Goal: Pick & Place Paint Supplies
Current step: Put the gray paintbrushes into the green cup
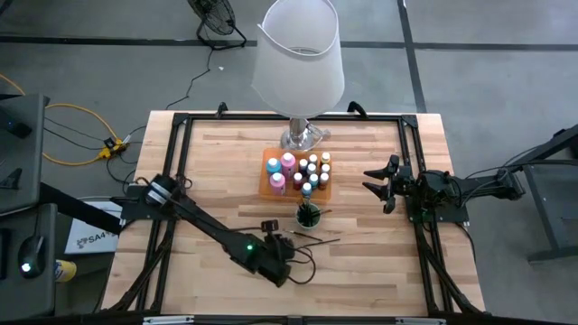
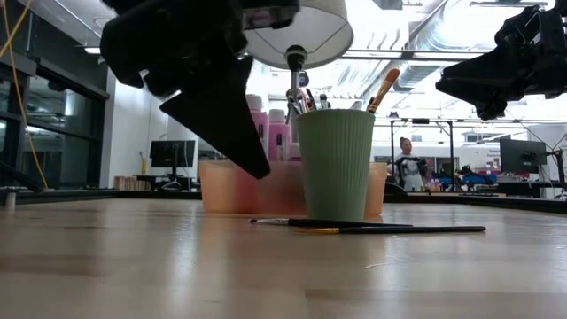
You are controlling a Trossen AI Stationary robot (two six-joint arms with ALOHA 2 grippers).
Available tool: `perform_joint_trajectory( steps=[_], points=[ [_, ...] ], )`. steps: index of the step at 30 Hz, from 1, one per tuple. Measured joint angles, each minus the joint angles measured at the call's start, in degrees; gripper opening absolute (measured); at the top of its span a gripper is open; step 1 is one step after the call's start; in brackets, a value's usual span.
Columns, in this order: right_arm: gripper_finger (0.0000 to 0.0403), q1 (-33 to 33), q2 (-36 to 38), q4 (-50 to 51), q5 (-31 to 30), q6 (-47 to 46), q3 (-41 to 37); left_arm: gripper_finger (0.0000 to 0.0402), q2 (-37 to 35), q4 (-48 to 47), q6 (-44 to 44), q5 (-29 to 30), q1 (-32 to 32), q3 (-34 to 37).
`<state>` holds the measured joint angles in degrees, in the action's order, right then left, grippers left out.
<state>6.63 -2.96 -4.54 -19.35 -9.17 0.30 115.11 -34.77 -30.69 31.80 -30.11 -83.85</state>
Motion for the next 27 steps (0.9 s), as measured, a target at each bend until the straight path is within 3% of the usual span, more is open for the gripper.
perform_joint_trajectory(
  steps=[8,11,22,27],
  points=[
    [0.0174,0.0,0.0,0.1,0.0,0.0,0.0,0.0099,-8.2,22.0,4.9,-0.3,0.1,17.9],
    [0.0174,0.0,0.0,0.1,0.0,0.0,0.0,0.0099,-10.6,24.9,6.2,-3.4,0.8,22.0],
    [0.0174,0.0,0.0,0.0,0.0,0.0,0.0,0.0099,-15.1,22.7,12.7,-17.7,8.7,25.2],
    [0.0174,0.0,0.0,0.0,0.0,0.0,0.0,0.0099,-15.1,25.6,18.1,-18.4,11.3,25.2]
  ],
)
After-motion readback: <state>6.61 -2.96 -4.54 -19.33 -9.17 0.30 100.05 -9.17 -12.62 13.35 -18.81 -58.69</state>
